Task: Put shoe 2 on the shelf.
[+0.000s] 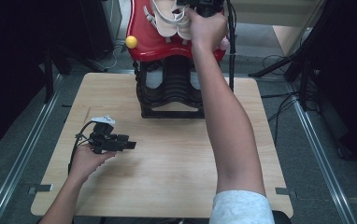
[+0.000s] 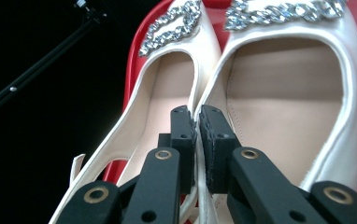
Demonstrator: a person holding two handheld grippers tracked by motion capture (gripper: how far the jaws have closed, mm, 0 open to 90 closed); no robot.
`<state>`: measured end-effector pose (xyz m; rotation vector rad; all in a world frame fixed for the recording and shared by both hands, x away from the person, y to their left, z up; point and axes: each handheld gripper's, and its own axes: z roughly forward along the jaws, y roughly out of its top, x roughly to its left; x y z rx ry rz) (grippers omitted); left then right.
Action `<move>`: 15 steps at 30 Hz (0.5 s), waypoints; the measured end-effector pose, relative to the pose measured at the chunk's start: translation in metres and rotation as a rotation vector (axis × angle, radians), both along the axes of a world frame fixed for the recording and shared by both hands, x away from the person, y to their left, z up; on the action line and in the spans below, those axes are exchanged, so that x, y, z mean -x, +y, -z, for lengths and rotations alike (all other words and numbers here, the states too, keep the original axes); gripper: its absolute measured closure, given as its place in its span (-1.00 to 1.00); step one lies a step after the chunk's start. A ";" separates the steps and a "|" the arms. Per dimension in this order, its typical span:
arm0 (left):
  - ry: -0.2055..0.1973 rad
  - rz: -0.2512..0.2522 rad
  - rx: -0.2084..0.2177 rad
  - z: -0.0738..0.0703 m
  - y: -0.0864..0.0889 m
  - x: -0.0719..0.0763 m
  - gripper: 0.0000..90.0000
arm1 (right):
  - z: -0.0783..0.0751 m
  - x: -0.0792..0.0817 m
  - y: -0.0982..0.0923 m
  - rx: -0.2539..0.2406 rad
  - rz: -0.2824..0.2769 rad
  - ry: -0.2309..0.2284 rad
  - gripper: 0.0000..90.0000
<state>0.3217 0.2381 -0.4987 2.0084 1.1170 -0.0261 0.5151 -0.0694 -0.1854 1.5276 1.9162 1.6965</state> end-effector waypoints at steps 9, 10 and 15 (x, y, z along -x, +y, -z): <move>0.007 0.006 -0.001 0.000 -0.001 -0.001 -0.04 | 0.002 0.003 -0.001 0.001 -0.018 -0.030 0.72; 0.006 0.007 -0.002 0.000 -0.002 -0.001 -0.04 | 0.002 0.004 -0.002 -0.010 -0.017 -0.025 0.69; 0.006 0.019 -0.007 0.000 -0.004 -0.002 -0.04 | -0.001 0.005 -0.006 -0.017 -0.024 -0.024 0.57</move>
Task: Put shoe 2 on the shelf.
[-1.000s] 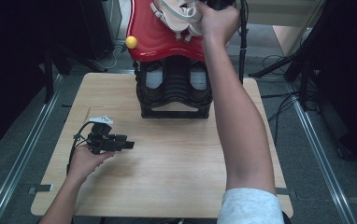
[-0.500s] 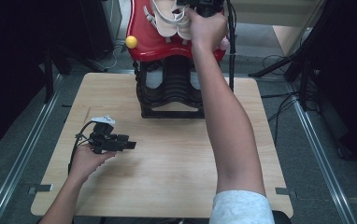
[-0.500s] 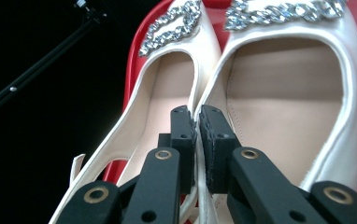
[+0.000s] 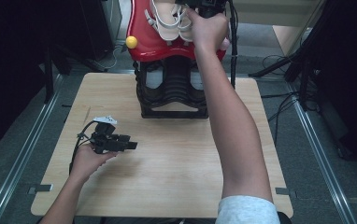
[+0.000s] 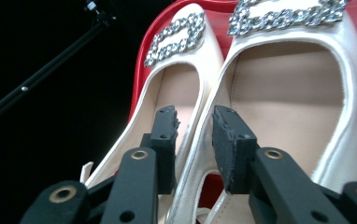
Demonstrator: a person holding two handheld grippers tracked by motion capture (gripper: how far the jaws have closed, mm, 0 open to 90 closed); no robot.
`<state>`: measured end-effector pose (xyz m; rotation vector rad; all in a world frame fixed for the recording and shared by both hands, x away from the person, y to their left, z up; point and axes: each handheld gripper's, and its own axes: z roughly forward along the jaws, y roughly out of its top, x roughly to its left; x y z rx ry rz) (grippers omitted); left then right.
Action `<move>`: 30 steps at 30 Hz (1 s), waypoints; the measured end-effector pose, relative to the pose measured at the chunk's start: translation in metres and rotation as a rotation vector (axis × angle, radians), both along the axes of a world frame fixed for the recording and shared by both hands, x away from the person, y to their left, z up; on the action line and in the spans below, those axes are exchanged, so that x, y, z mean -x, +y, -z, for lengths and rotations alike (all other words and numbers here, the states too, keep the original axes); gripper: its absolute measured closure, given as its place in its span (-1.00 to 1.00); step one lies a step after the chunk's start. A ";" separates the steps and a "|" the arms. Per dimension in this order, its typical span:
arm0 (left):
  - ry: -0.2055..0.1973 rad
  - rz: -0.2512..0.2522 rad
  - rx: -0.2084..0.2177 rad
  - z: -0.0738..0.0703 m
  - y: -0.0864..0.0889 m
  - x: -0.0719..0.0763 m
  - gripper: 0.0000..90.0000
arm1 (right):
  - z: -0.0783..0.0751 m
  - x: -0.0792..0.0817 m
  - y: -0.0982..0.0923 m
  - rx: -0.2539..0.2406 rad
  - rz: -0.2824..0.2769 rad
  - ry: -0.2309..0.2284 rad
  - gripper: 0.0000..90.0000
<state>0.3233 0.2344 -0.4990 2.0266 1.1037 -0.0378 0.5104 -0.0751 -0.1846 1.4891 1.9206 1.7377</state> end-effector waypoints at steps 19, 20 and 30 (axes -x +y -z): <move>-0.004 0.000 -0.001 0.000 -0.005 -0.004 -0.04 | -0.014 0.013 -0.042 0.052 0.038 -0.029 0.51; -0.003 0.000 0.000 0.000 -0.005 -0.004 -0.04 | -0.014 0.014 -0.045 0.051 0.041 -0.030 0.51; -0.004 0.009 -0.005 0.000 -0.006 -0.005 -0.04 | -0.005 0.019 -0.071 0.076 0.063 -0.027 0.45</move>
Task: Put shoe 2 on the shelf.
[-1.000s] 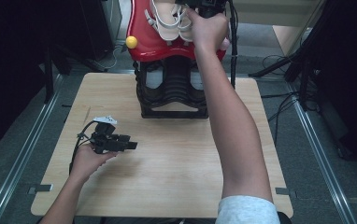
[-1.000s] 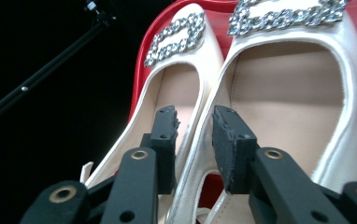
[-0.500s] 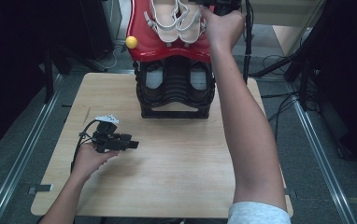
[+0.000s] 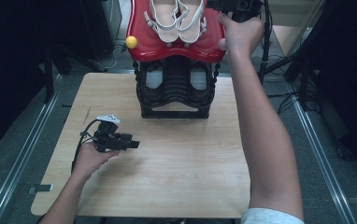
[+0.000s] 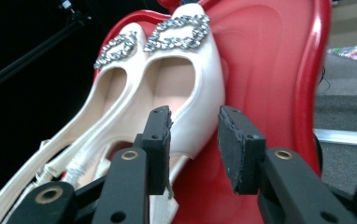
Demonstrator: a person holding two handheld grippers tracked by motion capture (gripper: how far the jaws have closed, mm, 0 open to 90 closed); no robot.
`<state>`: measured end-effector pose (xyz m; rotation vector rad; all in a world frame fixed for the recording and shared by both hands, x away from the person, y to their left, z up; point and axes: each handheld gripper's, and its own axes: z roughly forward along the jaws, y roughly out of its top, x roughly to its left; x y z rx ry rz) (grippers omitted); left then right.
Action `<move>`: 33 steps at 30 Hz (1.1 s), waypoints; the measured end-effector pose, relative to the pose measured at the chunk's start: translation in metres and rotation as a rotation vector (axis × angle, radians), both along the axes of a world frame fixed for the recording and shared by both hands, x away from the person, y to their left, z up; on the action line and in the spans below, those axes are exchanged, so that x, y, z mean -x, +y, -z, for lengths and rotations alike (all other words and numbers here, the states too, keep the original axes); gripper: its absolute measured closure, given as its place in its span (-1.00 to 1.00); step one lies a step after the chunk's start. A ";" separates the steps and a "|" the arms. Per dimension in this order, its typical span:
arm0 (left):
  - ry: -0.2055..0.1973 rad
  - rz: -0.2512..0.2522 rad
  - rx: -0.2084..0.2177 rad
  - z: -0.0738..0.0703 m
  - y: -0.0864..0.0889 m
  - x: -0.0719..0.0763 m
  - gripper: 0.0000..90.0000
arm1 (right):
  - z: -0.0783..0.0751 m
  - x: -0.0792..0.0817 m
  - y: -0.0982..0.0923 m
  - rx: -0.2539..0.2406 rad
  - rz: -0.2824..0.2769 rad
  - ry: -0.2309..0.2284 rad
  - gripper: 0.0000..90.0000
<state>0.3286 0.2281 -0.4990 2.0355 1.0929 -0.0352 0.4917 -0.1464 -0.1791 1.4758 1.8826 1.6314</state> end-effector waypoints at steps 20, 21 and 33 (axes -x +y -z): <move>-0.005 0.006 -0.006 0.000 0.000 -0.001 -0.05 | 0.029 0.008 -0.041 0.022 0.004 0.014 0.18; -0.005 0.006 -0.007 0.000 0.000 -0.001 -0.05 | 0.031 0.009 -0.044 0.024 0.006 0.014 0.18; -0.013 0.008 -0.014 0.000 0.000 -0.001 -0.05 | 0.052 0.013 -0.073 0.058 0.050 0.016 0.20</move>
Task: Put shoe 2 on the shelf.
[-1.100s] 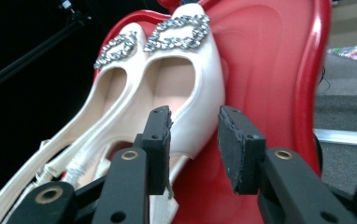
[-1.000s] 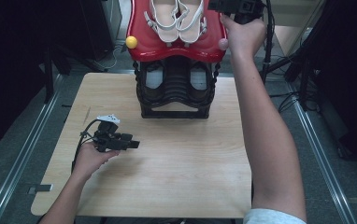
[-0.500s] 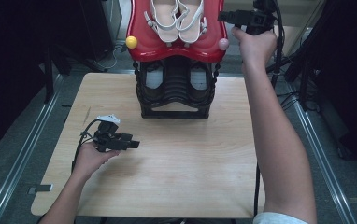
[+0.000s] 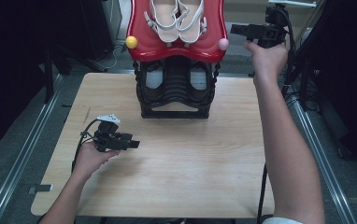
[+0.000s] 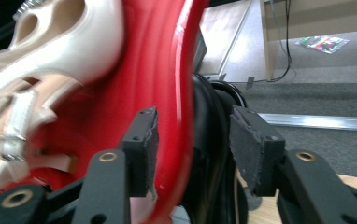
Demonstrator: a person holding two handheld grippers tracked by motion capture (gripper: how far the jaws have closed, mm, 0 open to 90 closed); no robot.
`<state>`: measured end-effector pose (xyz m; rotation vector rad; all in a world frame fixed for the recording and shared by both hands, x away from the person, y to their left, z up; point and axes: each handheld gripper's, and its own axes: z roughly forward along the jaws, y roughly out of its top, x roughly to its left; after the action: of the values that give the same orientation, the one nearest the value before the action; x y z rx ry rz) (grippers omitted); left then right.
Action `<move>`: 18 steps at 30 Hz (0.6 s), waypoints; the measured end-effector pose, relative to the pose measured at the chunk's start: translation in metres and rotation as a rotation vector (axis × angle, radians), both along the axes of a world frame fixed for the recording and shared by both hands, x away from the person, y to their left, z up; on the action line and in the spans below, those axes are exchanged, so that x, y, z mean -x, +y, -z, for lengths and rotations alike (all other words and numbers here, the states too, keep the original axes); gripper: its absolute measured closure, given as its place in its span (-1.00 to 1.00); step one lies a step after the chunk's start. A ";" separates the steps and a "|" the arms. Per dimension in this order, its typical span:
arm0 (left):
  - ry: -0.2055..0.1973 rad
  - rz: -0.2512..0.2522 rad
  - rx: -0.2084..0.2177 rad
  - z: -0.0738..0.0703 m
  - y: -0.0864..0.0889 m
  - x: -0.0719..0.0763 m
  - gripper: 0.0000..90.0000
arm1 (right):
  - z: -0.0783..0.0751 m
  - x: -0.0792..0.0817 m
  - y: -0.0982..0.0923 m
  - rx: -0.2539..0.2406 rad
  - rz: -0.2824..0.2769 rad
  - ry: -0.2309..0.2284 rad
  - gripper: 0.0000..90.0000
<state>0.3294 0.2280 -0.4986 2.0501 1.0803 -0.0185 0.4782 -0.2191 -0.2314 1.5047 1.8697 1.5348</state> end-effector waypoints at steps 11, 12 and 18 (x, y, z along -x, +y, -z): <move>0.000 -0.006 0.000 0.000 -0.001 0.000 -0.06 | 0.030 0.005 -0.025 -0.024 0.025 0.033 0.20; 0.000 -0.006 0.000 0.000 -0.001 0.000 -0.06 | 0.033 0.006 -0.027 -0.026 0.026 0.039 0.20; -0.003 -0.008 0.001 0.000 -0.001 0.000 -0.07 | 0.049 0.015 -0.036 -0.032 0.020 0.053 0.20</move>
<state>0.3290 0.2267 -0.4984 2.0441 1.0862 -0.0115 0.4632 -0.2547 -0.2807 1.5884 1.8612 1.5377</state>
